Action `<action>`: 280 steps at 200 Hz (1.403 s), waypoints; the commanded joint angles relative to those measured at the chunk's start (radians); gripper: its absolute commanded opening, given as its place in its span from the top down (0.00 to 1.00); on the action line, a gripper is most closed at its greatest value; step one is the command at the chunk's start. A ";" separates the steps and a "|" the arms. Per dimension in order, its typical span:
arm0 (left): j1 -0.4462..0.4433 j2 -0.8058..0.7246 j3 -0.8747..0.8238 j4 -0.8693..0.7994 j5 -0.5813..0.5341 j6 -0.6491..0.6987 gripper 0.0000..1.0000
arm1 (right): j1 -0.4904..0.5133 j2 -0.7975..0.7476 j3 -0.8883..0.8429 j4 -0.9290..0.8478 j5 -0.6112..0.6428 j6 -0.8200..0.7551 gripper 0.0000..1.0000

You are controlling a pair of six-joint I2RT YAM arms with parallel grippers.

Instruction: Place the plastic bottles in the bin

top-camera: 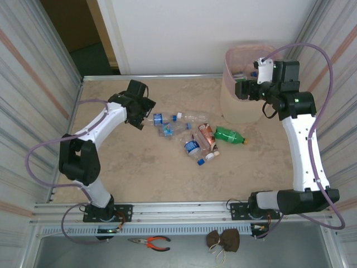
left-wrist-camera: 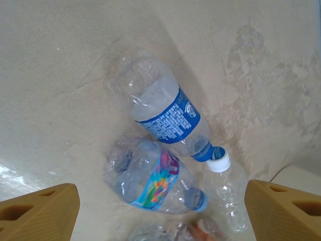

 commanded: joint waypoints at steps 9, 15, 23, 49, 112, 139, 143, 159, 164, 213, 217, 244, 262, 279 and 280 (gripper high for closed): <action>0.029 0.080 0.056 -0.023 0.048 -0.218 0.12 | 0.009 -0.030 -0.017 0.005 0.034 -0.014 0.18; 0.034 0.097 0.065 -0.013 0.067 -0.236 0.12 | 0.006 -0.029 -0.017 0.003 0.040 -0.018 0.18; 0.038 0.121 0.081 -0.011 0.084 -0.259 0.11 | 0.006 -0.029 -0.018 0.001 0.047 -0.021 0.18; 0.042 0.190 0.126 -0.008 0.114 -0.330 0.08 | 0.003 -0.024 -0.024 0.006 0.047 -0.026 0.18; 0.070 0.311 0.150 0.024 0.156 -0.451 0.09 | -0.004 -0.027 -0.041 0.010 0.052 -0.042 0.16; 0.084 0.365 0.181 0.021 0.168 -0.466 0.12 | -0.009 -0.023 -0.049 0.011 0.047 -0.049 0.16; 0.085 0.371 0.186 0.021 0.169 -0.469 0.12 | -0.009 -0.022 -0.050 0.010 0.047 -0.049 0.16; 0.089 0.410 0.203 0.020 0.173 -0.471 0.14 | -0.011 -0.022 -0.055 0.009 0.048 -0.055 0.17; 0.090 0.418 0.208 0.018 0.173 -0.474 0.15 | -0.012 -0.022 -0.059 0.010 0.048 -0.055 0.17; 0.097 0.466 0.221 0.022 0.181 -0.475 0.27 | -0.018 -0.014 -0.071 0.017 0.047 -0.059 0.18; 0.096 0.467 0.221 0.024 0.181 -0.475 0.28 | -0.019 -0.013 -0.072 0.017 0.046 -0.059 0.18; 0.097 0.462 0.217 0.026 0.175 -0.475 0.36 | -0.019 -0.010 -0.071 0.022 0.044 -0.058 0.18; 0.097 0.456 0.212 0.028 0.172 -0.475 0.41 | -0.016 -0.012 -0.067 0.023 0.044 -0.056 0.19; 0.100 0.445 0.201 0.035 0.169 -0.475 0.44 | -0.015 -0.014 -0.065 0.022 0.045 -0.055 0.19; 0.100 0.445 0.200 0.036 0.169 -0.475 0.45 | -0.015 -0.014 -0.065 0.021 0.045 -0.054 0.19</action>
